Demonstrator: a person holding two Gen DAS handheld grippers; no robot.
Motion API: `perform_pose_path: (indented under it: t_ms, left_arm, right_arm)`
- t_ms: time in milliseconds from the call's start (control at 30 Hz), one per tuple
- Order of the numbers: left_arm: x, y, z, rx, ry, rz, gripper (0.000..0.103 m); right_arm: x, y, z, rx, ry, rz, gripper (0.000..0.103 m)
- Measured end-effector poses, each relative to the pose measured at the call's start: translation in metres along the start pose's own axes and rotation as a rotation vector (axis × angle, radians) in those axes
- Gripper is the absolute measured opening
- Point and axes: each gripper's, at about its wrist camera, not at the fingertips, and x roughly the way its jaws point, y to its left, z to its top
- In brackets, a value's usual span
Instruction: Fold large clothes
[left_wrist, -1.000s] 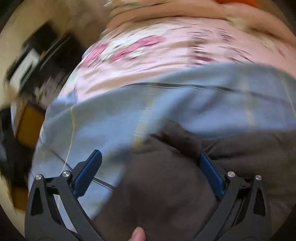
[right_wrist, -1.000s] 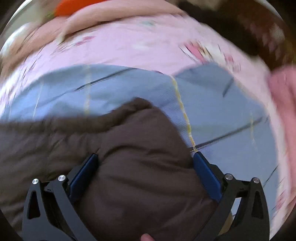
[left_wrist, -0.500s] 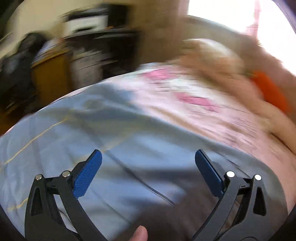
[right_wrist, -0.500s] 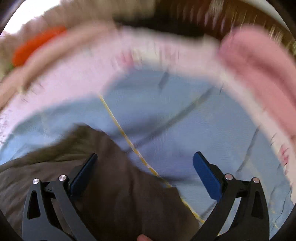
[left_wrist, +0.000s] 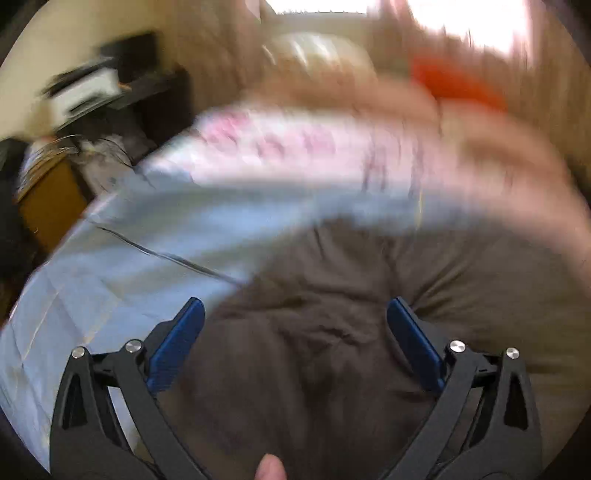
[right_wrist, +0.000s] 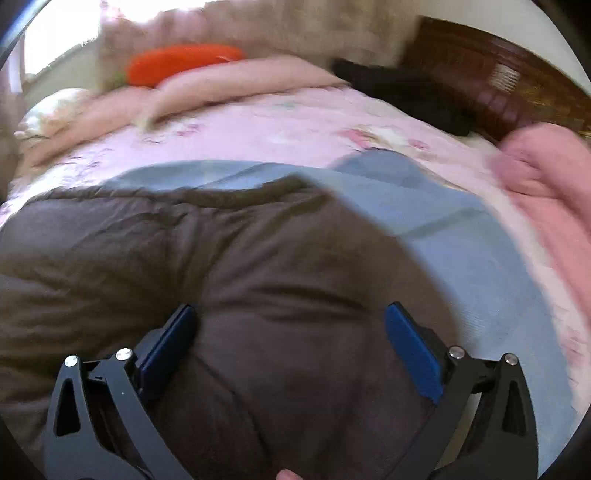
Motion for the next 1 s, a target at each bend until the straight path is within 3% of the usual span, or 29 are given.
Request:
perform_pose_path:
  t_ms: [33, 67, 133, 167, 233, 333, 433, 567, 633, 833, 1000]
  left_arm:
    - [-0.046, 0.014, 0.008, -0.069, -0.056, -0.099, 0.101]
    - [-0.084, 0.022, 0.014, -0.084, -0.077, -0.126, 0.101]
    - [-0.168, 0.032, 0.025, -0.047, -0.121, -0.065, 0.101]
    - [-0.211, 0.035, 0.029, -0.038, -0.163, -0.042, 0.101]
    - [-0.293, 0.036, 0.04, 0.005, -0.225, -0.089, 0.101]
    - [-0.385, 0.02, 0.069, 0.126, -0.202, -0.053, 0.101]
    - [-0.449, 0.006, 0.085, 0.251, -0.173, -0.036, 0.101]
    - [-0.494, 0.006, 0.097, 0.279, -0.083, -0.121, 0.101]
    - [-0.499, 0.005, 0.097, 0.307, -0.054, -0.134, 0.101]
    - [-0.475, 0.007, 0.081, 0.303, 0.076, -0.165, 0.101]
    - [-0.463, 0.008, 0.076, 0.318, 0.084, -0.161, 0.101]
  right_arm:
    - [-0.031, -0.007, 0.002, 0.004, -0.063, 0.038, 0.102]
    - [-0.079, -0.015, 0.0, -0.011, -0.143, 0.103, 0.102]
    - [-0.156, -0.028, -0.004, -0.065, -0.201, 0.139, 0.102]
    - [-0.181, -0.032, -0.005, -0.084, -0.207, 0.134, 0.102]
    - [-0.228, -0.038, 0.002, -0.11, -0.175, 0.119, 0.102]
    - [-0.294, -0.05, 0.027, -0.083, -0.117, 0.11, 0.102]
    - [-0.363, -0.065, 0.059, -0.072, -0.083, 0.123, 0.102]
    - [-0.414, -0.077, 0.082, -0.126, 0.009, 0.085, 0.102]
    - [-0.429, -0.082, 0.087, -0.139, 0.03, 0.103, 0.102]
    - [-0.442, -0.095, 0.084, -0.117, 0.043, 0.12, 0.102]
    - [-0.435, -0.09, 0.072, -0.116, 0.096, 0.171, 0.102]
